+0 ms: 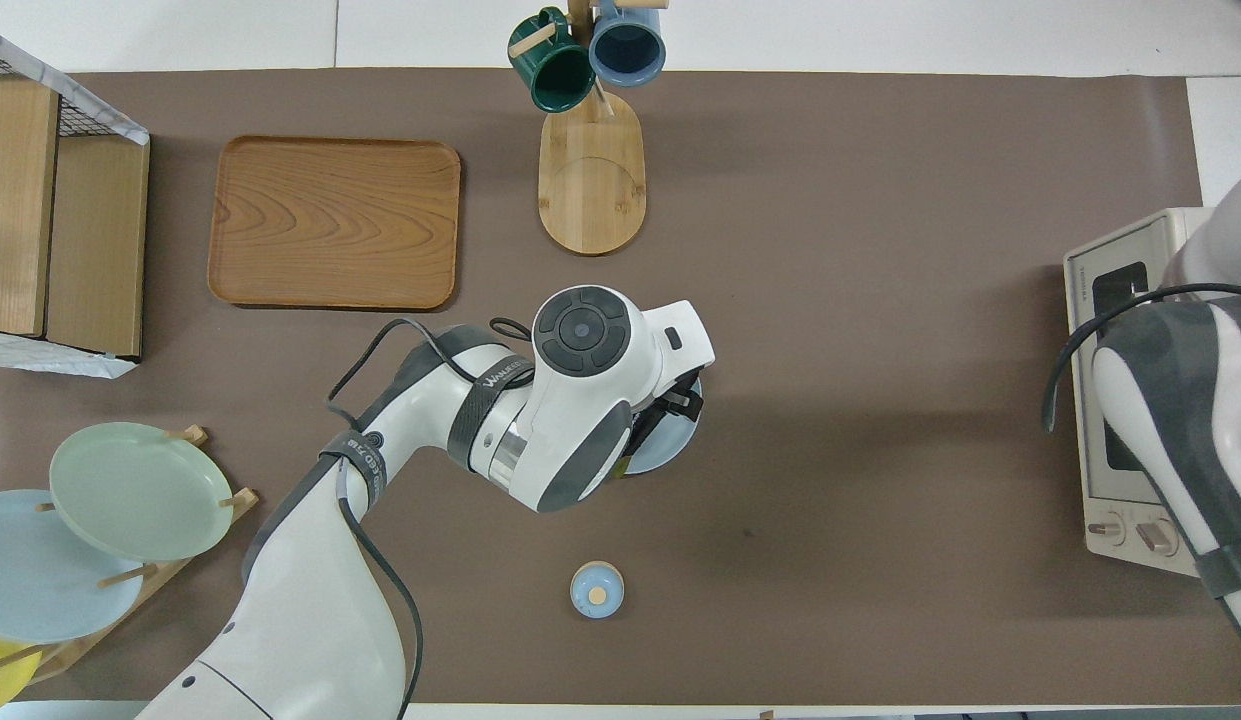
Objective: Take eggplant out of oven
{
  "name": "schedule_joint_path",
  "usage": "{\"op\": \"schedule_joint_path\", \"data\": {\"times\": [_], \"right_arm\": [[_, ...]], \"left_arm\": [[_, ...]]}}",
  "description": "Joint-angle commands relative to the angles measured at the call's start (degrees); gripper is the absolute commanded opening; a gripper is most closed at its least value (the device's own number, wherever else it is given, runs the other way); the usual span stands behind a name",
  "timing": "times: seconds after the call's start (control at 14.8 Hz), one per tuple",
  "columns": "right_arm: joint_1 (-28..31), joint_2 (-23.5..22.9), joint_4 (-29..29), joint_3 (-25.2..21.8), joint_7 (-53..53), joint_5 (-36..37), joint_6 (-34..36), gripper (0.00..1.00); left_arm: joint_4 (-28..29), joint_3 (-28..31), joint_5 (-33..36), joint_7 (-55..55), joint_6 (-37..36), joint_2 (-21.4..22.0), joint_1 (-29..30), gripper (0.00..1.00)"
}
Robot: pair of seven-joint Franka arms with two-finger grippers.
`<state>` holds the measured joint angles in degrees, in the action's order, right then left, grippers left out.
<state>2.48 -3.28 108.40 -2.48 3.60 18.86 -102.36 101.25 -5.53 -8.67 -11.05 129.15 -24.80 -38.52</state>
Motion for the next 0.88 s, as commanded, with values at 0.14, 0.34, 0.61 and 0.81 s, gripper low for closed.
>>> {"op": "schedule_joint_path", "data": {"times": [0.14,0.34,0.61,0.81], "right_arm": [[1.1,0.9,-5.0,0.2,1.1,-10.2,4.0,0.09],[1.0,2.1,-12.6,0.4,1.1,-17.1,10.8,0.19],[-0.9,2.6,-14.6,1.2,1.0,-17.5,12.4,0.44],[-0.6,3.5,-13.4,1.1,0.6,-18.8,13.1,1.00]], "left_arm": [[2.8,0.6,-1.4,1.5,3.2,0.5,-0.7,0.98],[3.0,0.5,-1.4,1.6,3.5,0.5,-0.7,0.98],[4.4,0.5,-1.4,1.5,5.8,0.7,-1.1,0.91],[4.2,0.5,-2.1,1.5,5.7,0.7,-0.9,0.78]]}}
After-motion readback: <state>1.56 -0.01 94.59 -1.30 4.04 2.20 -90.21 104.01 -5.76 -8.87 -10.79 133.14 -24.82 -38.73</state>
